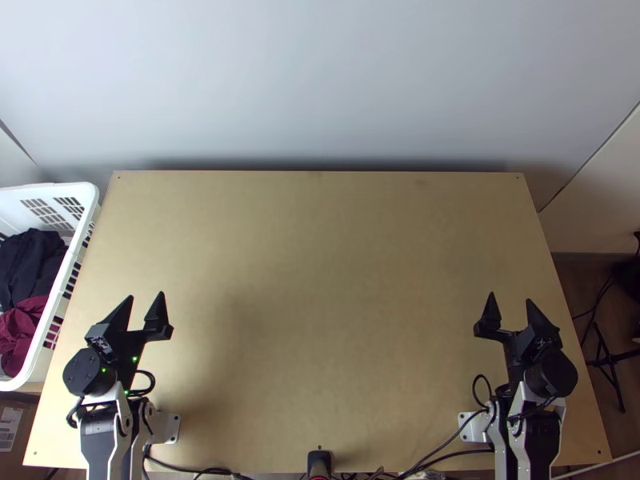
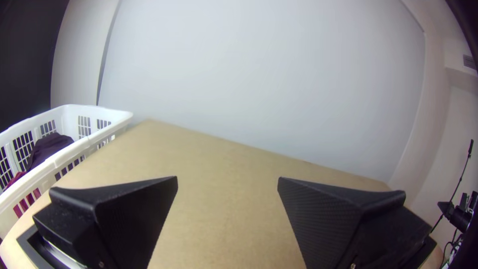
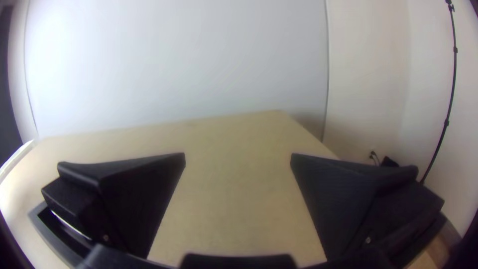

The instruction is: Fold the t-shirt

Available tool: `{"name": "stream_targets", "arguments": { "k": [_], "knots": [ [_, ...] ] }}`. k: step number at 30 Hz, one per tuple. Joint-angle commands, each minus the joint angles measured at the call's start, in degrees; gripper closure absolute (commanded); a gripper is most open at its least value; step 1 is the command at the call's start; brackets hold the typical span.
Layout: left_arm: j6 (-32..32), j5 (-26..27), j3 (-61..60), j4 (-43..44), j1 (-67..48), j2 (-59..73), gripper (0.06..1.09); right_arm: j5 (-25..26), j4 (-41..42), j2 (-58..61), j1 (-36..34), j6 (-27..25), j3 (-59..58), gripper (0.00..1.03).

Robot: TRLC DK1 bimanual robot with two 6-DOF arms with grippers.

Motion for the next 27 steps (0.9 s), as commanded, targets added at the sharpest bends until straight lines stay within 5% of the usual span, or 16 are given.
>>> {"name": "stream_targets", "arguments": {
  "k": [1,17,27],
  "knots": [
    [-1.84,-0.35,0.01,-0.24,-0.94,-0.01,0.11,0.00,-0.01,0.03,2.00,0.96,0.02,0.04],
    [6.86,-1.14,0.28,1.78,-4.89,0.34,0.17,0.09,4.03,-0.06,5.69,-1.59,2.57,0.05],
    [7.82,-1.40,10.47,0.90,-4.28,9.83,0.16,0.00,-1.86,11.46,7.28,-6.16,17.42,0.05]
  ]
}}
